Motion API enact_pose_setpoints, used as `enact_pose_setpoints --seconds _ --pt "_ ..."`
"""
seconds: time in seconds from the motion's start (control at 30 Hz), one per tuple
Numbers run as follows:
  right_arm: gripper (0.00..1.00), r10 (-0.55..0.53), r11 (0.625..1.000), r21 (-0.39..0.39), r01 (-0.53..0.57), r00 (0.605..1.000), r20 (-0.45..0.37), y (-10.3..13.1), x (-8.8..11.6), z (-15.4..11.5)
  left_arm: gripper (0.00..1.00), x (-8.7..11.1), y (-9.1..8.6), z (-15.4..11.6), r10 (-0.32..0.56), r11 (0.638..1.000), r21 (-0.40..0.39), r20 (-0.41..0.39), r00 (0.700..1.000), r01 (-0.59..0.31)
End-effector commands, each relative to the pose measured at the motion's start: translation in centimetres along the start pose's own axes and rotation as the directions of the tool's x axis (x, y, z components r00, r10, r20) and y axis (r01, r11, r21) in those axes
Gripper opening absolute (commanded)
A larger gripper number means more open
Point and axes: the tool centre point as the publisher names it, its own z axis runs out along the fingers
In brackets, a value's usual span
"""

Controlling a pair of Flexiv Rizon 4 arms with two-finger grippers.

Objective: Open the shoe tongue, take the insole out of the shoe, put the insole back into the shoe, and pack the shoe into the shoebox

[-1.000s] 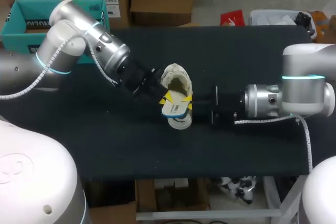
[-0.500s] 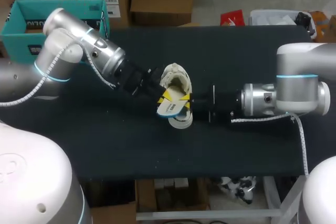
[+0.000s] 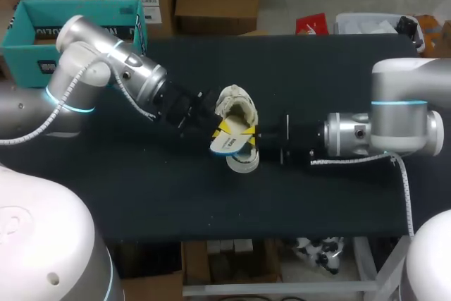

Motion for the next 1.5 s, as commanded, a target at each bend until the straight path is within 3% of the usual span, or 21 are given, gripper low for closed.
enact_pose_setpoints --seconds 0.03,0.23,0.33,0.37,0.4,0.73,0.8,0.87,0.9,0.97,1.1,1.5 --pt "0.0 -0.001 1.0 -0.002 0.001 1.0 -0.002 0.0 0.0 0.2 0.0 0.1 0.1 0.3 0.006 1.0 0.002 0.009 1.0 -0.006" --pt "0.0 0.006 1.0 0.004 -0.006 1.0 -0.006 0.5 0.1 0.2 0.0 0.0 -0.1 0.4 0.014 1.0 0.005 0.007 1.0 -0.014" --pt "0.44 0.009 1.0 0.005 -0.009 1.0 -0.01 0.4 0.1 0.1 0.0 0.0 -0.1 0.4 0.016 1.0 0.005 0.006 1.0 -0.016" --pt "0.95 0.009 1.0 0.005 -0.009 1.0 -0.012 0.4 0.1 0.1 0.0 0.0 -0.1 0.4 0.016 1.0 0.005 0.005 1.0 -0.017" --pt "1.0 0.01 1.0 0.004 -0.01 1.0 -0.014 0.3 0.1 -0.1 0.0 0.0 -0.1 0.4 0.017 1.0 0.005 0.006 1.0 -0.017" --pt "1.0 0.011 0.999 -0.034 -0.012 1.0 -0.021 -1.7 -0.2 -0.7 0.0 -0.2 -0.2 0.6 0.022 1.0 0.006 0.015 1.0 -0.022" --pt "0.91 0.008 0.999 -0.046 -0.009 1.0 -0.019 -2.2 -0.3 -0.7 0.0 -0.3 -0.2 0.6 0.023 1.0 0.005 0.018 1.0 -0.023" --pt "0.71 0.005 0.999 -0.052 -0.006 1.0 -0.019 -2.6 -0.5 -0.6 0.0 -0.3 -0.3 0.6 0.025 1.0 0.004 0.021 0.999 -0.025" --pt "0.55 0.003 0.998 -0.055 -0.004 1.0 -0.019 -2.8 -0.6 -0.6 0.0 -0.4 -0.3 0.5 0.025 1.0 0.003 0.023 0.999 -0.025" --pt "0.43 -0.001 0.998 -0.062 -0.001 1.0 -0.026 -3.0 -0.8 -0.8 0.0 -0.4 -0.4 0.5 0.027 1.0 0.002 0.025 0.999 -0.027" --pt "0.0 -0.009 0.997 -0.075 0.006 0.999 -0.038 -3.2 -1.0 -0.9 0.0 -0.5 -0.5 0.5 0.03 1.0 0.0 0.028 0.999 -0.03" --pt "0.0 -0.031 0.996 -0.08 0.027 0.998 -0.049 -3.6 -0.9 -0.8 0.0 -0.5 -0.4 0.7 0.025 1.0 -0.014 0.022 0.999 -0.024"
